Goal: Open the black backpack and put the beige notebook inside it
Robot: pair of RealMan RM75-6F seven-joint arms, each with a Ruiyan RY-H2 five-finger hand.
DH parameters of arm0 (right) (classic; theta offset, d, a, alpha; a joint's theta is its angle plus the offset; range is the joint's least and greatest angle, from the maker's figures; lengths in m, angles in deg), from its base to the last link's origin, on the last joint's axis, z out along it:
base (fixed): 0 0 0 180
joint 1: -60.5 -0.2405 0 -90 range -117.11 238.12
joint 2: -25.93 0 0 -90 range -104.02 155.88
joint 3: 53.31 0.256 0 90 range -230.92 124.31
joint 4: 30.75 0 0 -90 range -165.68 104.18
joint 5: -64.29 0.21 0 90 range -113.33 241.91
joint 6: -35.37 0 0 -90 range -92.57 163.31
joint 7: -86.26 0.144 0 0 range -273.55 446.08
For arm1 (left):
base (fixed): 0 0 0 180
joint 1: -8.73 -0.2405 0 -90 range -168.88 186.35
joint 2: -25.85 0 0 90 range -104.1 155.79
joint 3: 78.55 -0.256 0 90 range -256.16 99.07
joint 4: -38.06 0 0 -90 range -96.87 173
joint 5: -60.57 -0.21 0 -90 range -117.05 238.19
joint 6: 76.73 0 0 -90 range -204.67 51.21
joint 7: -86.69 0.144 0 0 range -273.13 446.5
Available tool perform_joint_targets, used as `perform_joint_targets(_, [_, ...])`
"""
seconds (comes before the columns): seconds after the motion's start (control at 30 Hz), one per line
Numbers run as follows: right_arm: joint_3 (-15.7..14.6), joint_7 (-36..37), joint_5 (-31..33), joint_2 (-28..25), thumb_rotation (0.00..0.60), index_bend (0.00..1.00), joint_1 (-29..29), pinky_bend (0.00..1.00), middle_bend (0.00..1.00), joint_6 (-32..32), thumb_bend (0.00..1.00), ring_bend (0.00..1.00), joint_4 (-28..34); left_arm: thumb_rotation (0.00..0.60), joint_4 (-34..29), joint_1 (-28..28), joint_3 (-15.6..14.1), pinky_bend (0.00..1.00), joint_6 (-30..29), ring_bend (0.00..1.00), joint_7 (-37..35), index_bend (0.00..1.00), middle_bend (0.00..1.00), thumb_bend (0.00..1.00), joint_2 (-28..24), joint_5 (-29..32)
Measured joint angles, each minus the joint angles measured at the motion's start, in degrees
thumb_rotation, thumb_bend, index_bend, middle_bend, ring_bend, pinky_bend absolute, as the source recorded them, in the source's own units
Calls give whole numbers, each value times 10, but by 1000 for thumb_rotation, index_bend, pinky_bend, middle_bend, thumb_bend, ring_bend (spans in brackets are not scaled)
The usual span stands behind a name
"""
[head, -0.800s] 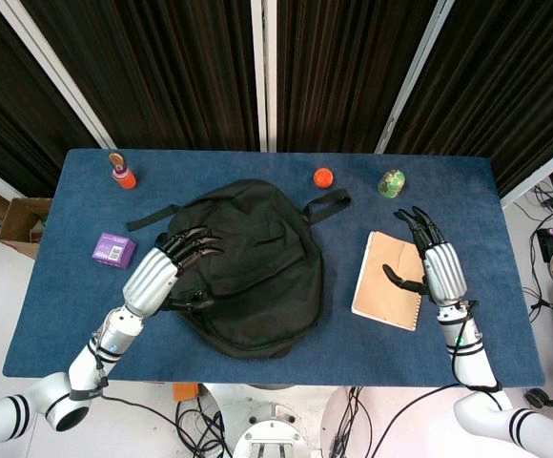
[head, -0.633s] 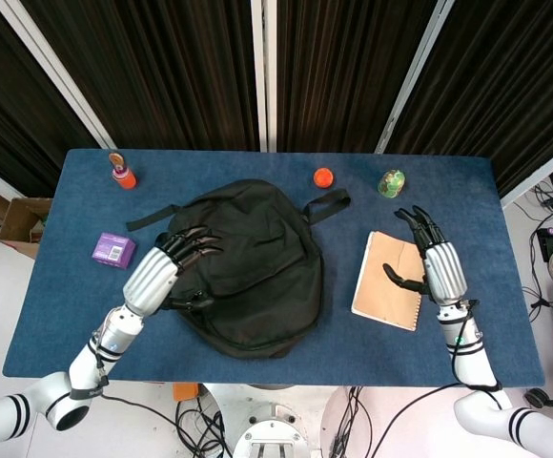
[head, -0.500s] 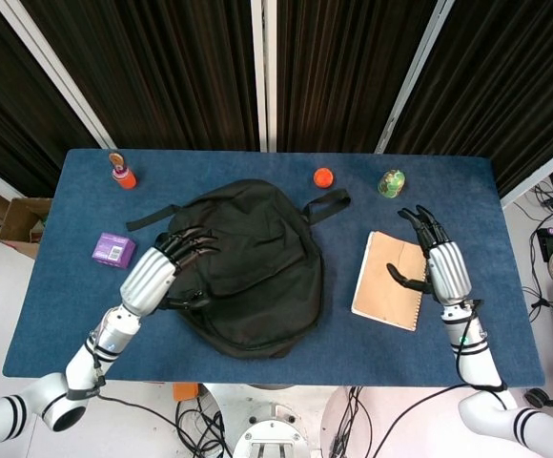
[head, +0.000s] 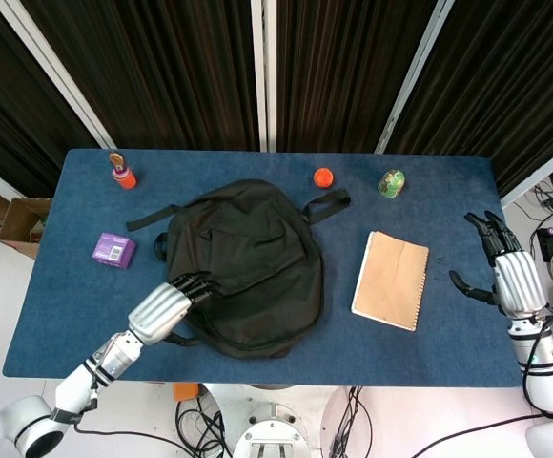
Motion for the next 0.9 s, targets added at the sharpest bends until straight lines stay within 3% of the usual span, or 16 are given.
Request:
perform_joint_targets(0.2, [-8,2,-3,1,600,75,6,205,158,0,238,37,-2,600,-7,18,4,186,51,94,43,263,194,0,47,32])
perform_joint_targets(0.47, [-9,7,-7,6,600,75,11,205,156,-4,239,37,-9,600,9,45,35,187,106,94,114,263,194,0,112,111])
perform_joint_targets(0.73, [-10,15,-5,12,600,76,14,205,156,-1,239,37,-20,600,40,47,49,188,99,96,147,266,197,7,152,143])
perform_joint_targets(0.9, [-11,19,-4,16,600,75,14,205,156,3,239,37,-27,600,60,44,53,209,80,156,143,318,272,122,167,140])
